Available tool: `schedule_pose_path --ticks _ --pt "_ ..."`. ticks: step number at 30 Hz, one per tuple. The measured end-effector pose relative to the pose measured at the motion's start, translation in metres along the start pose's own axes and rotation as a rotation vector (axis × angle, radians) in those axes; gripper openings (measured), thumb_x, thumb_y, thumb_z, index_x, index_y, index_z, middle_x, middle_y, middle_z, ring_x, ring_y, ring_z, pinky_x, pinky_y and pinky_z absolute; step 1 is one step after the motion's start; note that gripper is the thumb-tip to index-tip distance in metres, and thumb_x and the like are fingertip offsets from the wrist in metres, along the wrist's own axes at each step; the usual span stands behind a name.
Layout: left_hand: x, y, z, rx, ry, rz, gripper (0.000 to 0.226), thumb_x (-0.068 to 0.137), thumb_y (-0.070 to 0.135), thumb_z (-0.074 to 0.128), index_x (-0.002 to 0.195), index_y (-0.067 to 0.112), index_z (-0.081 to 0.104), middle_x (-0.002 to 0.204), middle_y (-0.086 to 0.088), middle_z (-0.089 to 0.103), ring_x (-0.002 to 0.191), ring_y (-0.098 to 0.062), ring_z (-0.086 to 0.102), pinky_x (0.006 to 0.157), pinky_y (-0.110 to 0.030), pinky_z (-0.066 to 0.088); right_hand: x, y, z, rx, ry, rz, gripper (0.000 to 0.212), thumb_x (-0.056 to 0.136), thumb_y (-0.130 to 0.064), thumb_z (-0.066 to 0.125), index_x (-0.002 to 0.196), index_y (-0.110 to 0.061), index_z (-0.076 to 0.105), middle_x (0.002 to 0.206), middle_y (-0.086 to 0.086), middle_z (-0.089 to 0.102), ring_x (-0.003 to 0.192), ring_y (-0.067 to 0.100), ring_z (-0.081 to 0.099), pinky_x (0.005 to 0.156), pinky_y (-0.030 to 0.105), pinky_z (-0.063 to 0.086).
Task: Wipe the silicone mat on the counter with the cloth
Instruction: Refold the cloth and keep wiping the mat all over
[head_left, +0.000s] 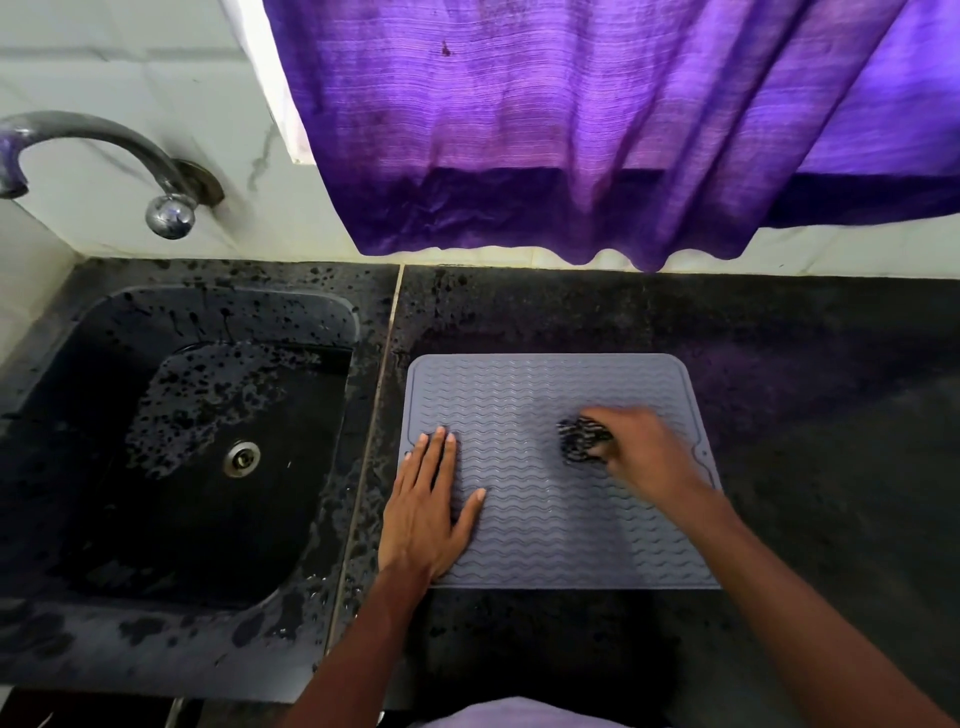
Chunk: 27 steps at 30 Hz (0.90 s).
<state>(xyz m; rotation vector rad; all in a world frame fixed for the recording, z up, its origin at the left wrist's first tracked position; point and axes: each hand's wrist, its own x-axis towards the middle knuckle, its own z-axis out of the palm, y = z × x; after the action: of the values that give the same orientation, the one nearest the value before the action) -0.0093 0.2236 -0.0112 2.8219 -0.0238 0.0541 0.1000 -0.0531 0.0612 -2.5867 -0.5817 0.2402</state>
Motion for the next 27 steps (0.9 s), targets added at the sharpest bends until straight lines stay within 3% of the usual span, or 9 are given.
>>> schedule_pose_path --ticks 5,12,18,22,27 --pt "-0.001 0.001 -0.002 -0.089 0.072 -0.032 0.079 0.102 0.055 0.035 0.160 0.006 0.011 0.168 -0.010 0.012 0.156 -0.020 0.008 0.125 -0.036 0.016 0.046 -0.073 0.046 0.027 -0.042 -0.156 0.035 0.070 -0.007 0.065 0.097 -0.028 0.058 0.090 -0.007 0.069 0.085 0.018 0.063 0.073 0.036 0.053" --pt "-0.001 0.003 -0.003 -0.108 0.114 -0.044 0.071 0.103 0.042 0.035 0.157 0.000 0.016 0.164 -0.016 0.024 0.151 -0.025 0.026 0.122 -0.036 0.020 0.067 -0.102 0.066 -0.122 -0.077 -0.107 0.040 0.077 -0.008 0.069 0.110 -0.028 0.058 0.107 -0.001 0.067 0.103 0.025 0.053 0.087 0.042 0.047" --pt "0.002 -0.001 0.005 -0.028 0.100 -0.020 0.070 0.103 0.045 0.030 0.156 0.000 0.023 0.162 -0.016 0.027 0.150 -0.027 0.028 0.121 -0.040 0.024 0.048 -0.059 0.042 -0.193 -0.097 -0.056 0.042 0.073 -0.008 0.070 0.108 -0.030 0.060 0.108 -0.005 0.067 0.106 0.024 0.059 0.089 0.042 0.050" --pt "0.003 -0.003 0.005 -0.020 0.078 -0.018 0.069 0.104 0.045 0.030 0.156 0.000 0.026 0.163 -0.016 0.026 0.152 -0.027 0.025 0.122 -0.043 0.026 0.019 -0.007 0.001 -0.216 -0.096 0.065 0.040 0.073 -0.006 0.071 0.107 -0.027 0.065 0.104 -0.003 0.069 0.100 0.022 0.063 0.086 0.035 0.052" --pt "0.004 -0.002 0.003 -0.027 0.062 -0.011 0.067 0.103 0.043 0.031 0.154 -0.001 0.031 0.163 -0.016 0.028 0.152 -0.027 0.024 0.120 -0.045 0.029 -0.009 0.042 -0.036 -0.231 -0.108 0.291 0.043 0.074 -0.009 0.069 0.109 -0.033 0.062 0.106 -0.003 0.069 0.101 0.025 0.064 0.080 0.043 0.055"
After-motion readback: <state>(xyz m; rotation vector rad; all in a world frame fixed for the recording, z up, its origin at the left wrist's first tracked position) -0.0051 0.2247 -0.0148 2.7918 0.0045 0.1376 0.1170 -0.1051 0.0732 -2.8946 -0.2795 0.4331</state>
